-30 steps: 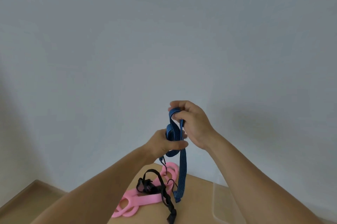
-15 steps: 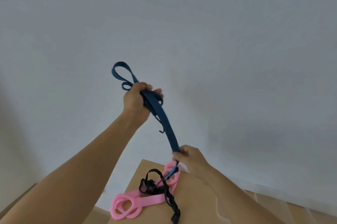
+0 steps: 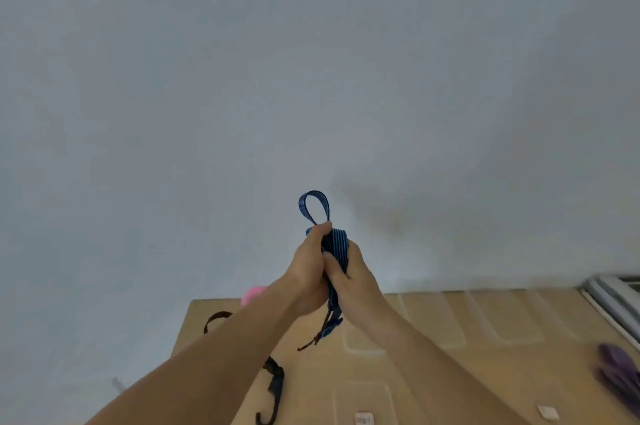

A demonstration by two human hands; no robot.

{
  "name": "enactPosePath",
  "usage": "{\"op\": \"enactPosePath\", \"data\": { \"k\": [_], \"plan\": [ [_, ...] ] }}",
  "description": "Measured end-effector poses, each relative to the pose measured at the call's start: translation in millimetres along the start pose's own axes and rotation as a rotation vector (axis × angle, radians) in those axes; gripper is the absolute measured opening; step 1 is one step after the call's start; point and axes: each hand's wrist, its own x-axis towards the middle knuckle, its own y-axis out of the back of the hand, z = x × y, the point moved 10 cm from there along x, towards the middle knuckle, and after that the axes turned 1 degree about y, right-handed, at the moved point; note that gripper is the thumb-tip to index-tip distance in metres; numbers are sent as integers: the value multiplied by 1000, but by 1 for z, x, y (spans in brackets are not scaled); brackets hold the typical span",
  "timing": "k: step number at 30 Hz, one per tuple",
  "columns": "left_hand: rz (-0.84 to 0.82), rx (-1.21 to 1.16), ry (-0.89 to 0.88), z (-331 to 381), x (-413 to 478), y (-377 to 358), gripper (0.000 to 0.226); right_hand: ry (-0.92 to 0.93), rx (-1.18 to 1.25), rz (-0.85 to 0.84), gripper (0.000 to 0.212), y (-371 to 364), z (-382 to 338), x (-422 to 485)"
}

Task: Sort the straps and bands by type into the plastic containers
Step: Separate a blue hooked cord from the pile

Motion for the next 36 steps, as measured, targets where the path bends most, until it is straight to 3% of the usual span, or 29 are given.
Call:
{"op": "enactPosePath", "data": {
  "k": [2, 5, 7, 11, 14, 18, 20, 23, 27, 31, 36],
  "plan": [
    [-144, 152, 99, -34, 11, -37, 42, -36, -69, 60, 25, 48, 23, -14],
    [-201, 542, 179, -79, 29, -79, 51, -104, -249, 155, 32, 126, 61, -38],
    [-288, 670, 234, -114, 40, -117, 59, -139, -340, 229, 37, 176, 80, -57],
    [-440, 585, 348, -186, 53, -203, 48, -191, -386, 441, 37, 275, 101, -99],
    [-484, 574, 389, -232, 61, -259, 43, -223, -477, 488, 42, 337, 121, -125],
    [-494, 708, 509, -286, 77, -300, 60, -274, -445, 475, 52, 398, 154, -146],
    [-538, 767, 593, -311, 82, -315, 73, -292, -456, 492, 45, 425, 167, -152],
    [-503, 903, 569, -324, 94, -328, 82, -335, -463, 564, 24, 474, 190, -157],
    [-352, 879, 479, -324, 111, -325, 53, -495, -319, 605, 10, 536, 230, -158],
    [-284, 1039, 455, -320, 124, -299, 41, -740, -188, 626, 13, 576, 290, -163],
    [-188, 1071, 430, -304, 138, -268, 29, -803, -283, 663, 9, 598, 336, -155]
  ]
}}
